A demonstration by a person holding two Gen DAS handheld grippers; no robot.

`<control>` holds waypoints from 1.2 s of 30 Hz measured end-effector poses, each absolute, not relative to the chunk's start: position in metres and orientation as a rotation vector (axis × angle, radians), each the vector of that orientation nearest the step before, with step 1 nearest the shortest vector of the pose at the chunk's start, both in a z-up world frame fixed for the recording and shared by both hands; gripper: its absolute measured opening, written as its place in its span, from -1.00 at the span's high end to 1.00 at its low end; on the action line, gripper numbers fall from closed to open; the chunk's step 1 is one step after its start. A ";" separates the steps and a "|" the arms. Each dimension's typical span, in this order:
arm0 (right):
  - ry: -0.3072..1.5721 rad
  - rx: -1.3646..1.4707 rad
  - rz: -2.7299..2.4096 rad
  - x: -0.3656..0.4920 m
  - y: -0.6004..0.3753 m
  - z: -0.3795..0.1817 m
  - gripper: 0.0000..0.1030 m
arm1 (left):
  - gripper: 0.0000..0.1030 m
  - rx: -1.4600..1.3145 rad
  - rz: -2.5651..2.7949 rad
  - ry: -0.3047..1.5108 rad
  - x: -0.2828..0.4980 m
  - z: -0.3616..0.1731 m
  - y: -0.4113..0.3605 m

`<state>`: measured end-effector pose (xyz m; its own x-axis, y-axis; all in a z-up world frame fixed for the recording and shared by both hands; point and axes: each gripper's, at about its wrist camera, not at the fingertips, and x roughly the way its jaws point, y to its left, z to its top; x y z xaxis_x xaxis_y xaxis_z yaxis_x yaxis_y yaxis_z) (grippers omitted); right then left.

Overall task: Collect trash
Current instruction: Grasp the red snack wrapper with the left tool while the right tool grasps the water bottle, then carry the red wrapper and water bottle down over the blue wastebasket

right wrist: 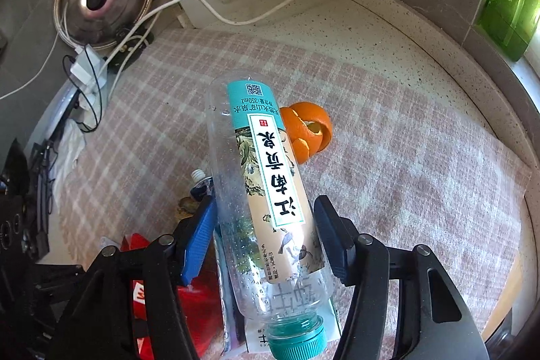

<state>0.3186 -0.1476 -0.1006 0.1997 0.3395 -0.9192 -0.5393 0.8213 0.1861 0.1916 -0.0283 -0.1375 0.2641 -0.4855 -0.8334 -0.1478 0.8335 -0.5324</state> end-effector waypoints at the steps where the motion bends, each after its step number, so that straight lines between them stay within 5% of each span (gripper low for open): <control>1: 1.223 -0.187 0.621 0.319 -0.149 -0.100 -0.13 | 0.09 -0.555 -0.245 1.307 0.194 -0.138 -0.035; 5: 1.208 -0.160 0.615 0.318 -0.156 -0.096 -0.13 | 0.40 -0.569 -0.259 1.299 0.196 -0.142 -0.042; 10: 1.178 -0.106 0.620 0.316 -0.170 -0.086 -0.12 | 0.54 -0.590 -0.242 1.257 0.190 -0.133 -0.033; 36: 1.088 0.100 0.714 0.199 -0.204 -0.039 -0.11 | 0.54 -0.618 -0.045 1.073 0.086 -0.070 0.062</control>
<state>0.1995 -0.2042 -0.0387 0.2669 0.5746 -0.7737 -0.4807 0.7752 0.4099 0.0857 0.0622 -0.0698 0.4936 -0.3251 -0.8067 -0.2570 0.8316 -0.4923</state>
